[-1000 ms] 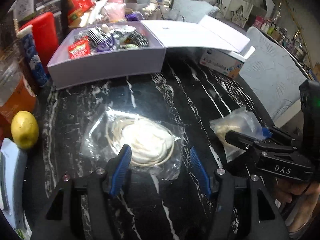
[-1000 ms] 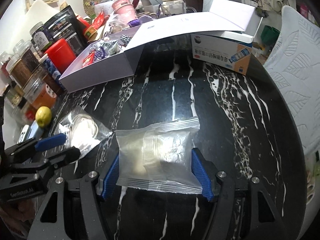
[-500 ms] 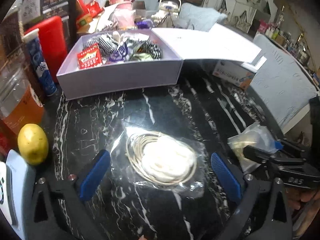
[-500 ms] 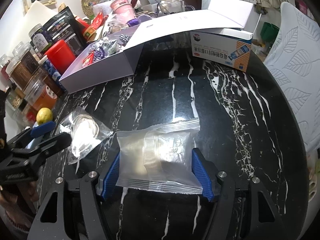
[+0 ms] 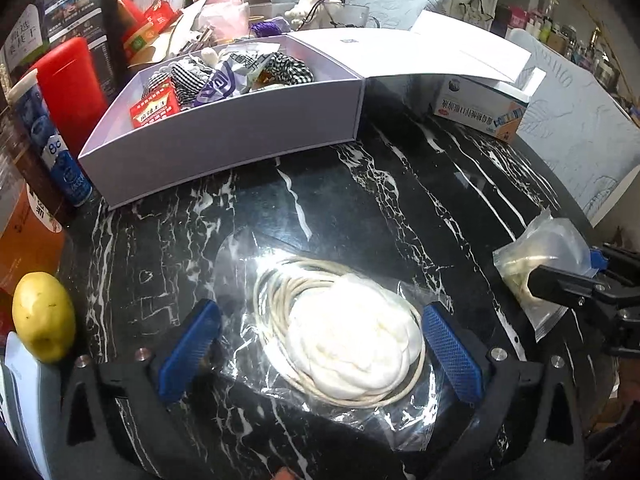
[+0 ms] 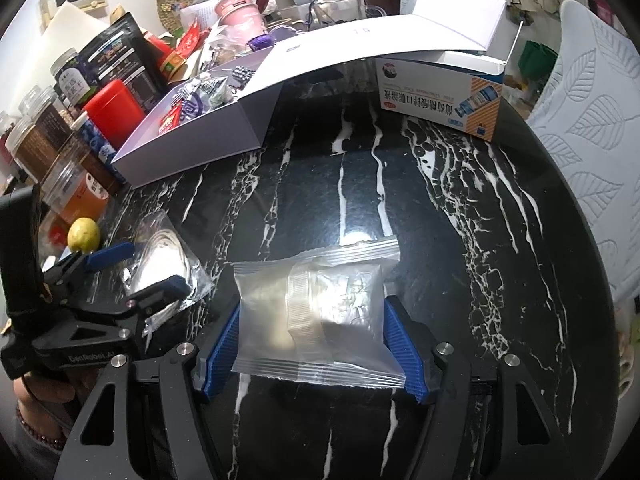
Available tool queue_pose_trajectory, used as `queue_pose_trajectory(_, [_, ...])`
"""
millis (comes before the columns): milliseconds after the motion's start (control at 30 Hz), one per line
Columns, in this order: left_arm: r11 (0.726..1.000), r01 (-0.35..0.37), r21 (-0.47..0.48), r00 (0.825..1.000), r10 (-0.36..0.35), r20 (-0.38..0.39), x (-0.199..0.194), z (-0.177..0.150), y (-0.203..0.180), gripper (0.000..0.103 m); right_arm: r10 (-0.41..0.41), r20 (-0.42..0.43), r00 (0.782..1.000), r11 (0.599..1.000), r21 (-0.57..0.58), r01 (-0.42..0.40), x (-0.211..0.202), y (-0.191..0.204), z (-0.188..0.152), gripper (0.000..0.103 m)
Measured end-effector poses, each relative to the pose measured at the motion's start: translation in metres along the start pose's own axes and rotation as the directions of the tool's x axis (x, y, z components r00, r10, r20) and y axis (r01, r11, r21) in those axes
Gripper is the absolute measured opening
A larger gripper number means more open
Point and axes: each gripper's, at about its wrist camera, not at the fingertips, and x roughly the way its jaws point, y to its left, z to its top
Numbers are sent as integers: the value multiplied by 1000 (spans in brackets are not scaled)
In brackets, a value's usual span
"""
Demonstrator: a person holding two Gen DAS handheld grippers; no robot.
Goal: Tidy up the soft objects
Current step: 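Grasp the clear bag of coiled white cable with the left tool, then lift the cable bag with the left tool while the right tool lifts the zip bag toward the box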
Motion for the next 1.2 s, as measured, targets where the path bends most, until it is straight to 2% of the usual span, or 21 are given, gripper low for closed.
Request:
queue_pose_trajectory(200, [1000, -15, 16, 998, 16, -59, 3, 0, -4, 103, 8, -7, 1000, 1000, 4, -8, 2, 0, 1, 69])
queue_pose_trajectory(467, [999, 2, 47, 990, 4, -142, -2, -7, -7, 103, -4, -10, 1000, 1000, -10, 4, 5, 3, 0, 69])
queue_pose_trajectory(700, [997, 17, 69, 998, -12, -62, -7, -15, -7, 102, -1, -9, 1000, 1000, -20, 1, 7, 6, 0, 69])
queue_pose_trajectory(767, [998, 12, 64, 1000, -10, -28, -10, -15, -6, 94, 0, -8, 1000, 1000, -19, 0, 6, 6, -1, 69])
queue_pose_trajectory(833, [999, 1, 46, 1000, -1, -6, -14, -14, -2, 75, -1, -8, 1000, 1000, -21, 1, 6, 5, -1, 69])
queue_pose_trajectory(867, [999, -4, 38, 1000, 4, 0, -15, -13, -1, 71, -2, -8, 1000, 1000, -22, 2, 6, 5, -1, 69])
queue_pose_trajectory(900, [1000, -10, 30, 1000, 9, 8, -16, -12, 2, 62, -1, -7, 1000, 1000, -24, 1, 6, 5, -2, 69])
queue_pose_trajectory(933, [1000, -13, 20, 1000, 12, 19, -17, -12, 3, 57, -1, -6, 1000, 1000, -27, 1, 6, 6, -2, 69])
queue_pose_trajectory(1033, [1000, -2, -6, 999, 3, 33, -16, -9, 6, 49, 6, -1, 1000, 1000, -31, -6, 5, 7, -4, 68])
queue_pose_trajectory(1200, [999, 20, -33, 999, -18, 50, -22, -9, 5, 48, 13, 16, 1000, 999, -43, -12, 2, 10, -6, 67])
